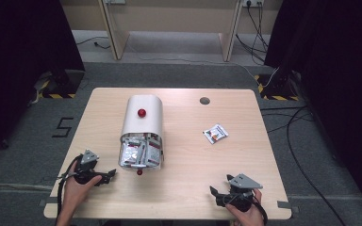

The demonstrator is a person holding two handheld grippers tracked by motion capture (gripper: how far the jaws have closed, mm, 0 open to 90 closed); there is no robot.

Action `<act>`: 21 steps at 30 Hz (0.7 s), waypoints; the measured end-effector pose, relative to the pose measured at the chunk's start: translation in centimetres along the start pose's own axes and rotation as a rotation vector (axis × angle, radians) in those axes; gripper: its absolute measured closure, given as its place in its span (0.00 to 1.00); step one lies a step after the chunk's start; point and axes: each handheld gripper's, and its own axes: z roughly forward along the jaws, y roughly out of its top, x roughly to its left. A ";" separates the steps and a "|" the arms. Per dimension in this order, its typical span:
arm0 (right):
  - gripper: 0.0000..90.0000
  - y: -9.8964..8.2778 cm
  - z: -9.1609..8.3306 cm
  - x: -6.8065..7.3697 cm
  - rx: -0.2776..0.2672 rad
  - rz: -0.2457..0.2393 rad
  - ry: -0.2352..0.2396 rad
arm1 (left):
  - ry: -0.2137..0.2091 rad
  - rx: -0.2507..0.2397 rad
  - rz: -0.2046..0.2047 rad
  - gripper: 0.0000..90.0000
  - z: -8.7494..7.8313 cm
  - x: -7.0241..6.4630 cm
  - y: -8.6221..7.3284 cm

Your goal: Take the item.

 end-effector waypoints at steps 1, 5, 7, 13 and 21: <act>0.22 -0.1 -0.1 0.0 -0.002 0.000 -0.002 | 0.000 0.000 0.000 0.00 0.0 0.0 0.0; 0.22 -0.6 -0.2 0.1 0.009 -0.003 -0.008 | 0.000 0.000 0.000 0.00 0.0 0.0 0.0; 0.22 -0.7 -0.2 0.2 0.015 -0.011 -0.017 | 0.000 0.000 0.000 0.00 0.0 0.0 0.0; 0.21 -1.2 -0.5 0.2 0.016 -0.008 -0.031 | 0.000 0.000 0.000 0.00 0.0 0.0 0.0; 0.19 -1.9 -0.4 0.1 0.026 -0.018 -0.038 | 0.000 0.000 0.000 0.00 0.0 0.0 0.0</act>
